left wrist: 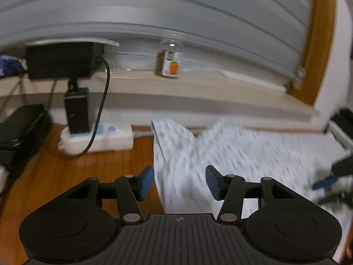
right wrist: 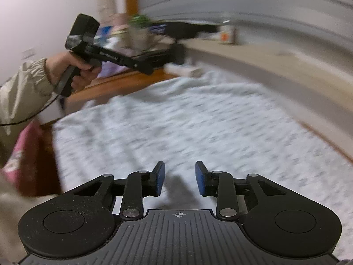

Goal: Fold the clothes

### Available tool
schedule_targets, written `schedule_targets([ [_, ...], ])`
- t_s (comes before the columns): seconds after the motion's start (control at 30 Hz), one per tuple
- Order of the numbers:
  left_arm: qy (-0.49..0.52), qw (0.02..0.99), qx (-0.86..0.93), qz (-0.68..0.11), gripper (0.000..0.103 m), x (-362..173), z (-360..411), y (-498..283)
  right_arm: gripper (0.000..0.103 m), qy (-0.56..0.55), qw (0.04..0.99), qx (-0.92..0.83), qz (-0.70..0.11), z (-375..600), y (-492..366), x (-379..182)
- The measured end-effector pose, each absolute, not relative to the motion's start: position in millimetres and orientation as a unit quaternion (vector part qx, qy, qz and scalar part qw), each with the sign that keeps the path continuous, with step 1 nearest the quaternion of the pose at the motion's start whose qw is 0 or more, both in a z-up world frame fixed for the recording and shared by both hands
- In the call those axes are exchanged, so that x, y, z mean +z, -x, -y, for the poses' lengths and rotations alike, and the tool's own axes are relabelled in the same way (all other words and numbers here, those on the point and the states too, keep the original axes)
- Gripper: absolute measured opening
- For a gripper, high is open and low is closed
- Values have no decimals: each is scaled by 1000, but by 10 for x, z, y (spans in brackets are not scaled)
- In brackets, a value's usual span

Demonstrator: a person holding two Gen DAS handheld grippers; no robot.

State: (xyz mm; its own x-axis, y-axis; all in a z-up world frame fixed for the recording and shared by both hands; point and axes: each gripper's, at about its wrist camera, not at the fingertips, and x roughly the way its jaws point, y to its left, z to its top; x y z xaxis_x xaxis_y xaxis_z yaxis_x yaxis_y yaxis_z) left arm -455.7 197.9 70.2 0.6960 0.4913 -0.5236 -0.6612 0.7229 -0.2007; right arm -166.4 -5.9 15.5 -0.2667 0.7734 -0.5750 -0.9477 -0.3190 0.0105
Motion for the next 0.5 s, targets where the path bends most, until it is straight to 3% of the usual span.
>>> schedule_targets([
  [0.1,214,893,332,-214,56,623,-2389,4307,44,257,609,733,-159,-83,1598,96],
  [0.43,240,884,339,-217,57,364,-3021,3796,52,232,621,724,-193,-164,1403,-125],
  [0.5,224,890,334,-215,26,348,-2994,3776,52,235,622,723,-189,-170,1425,-129],
])
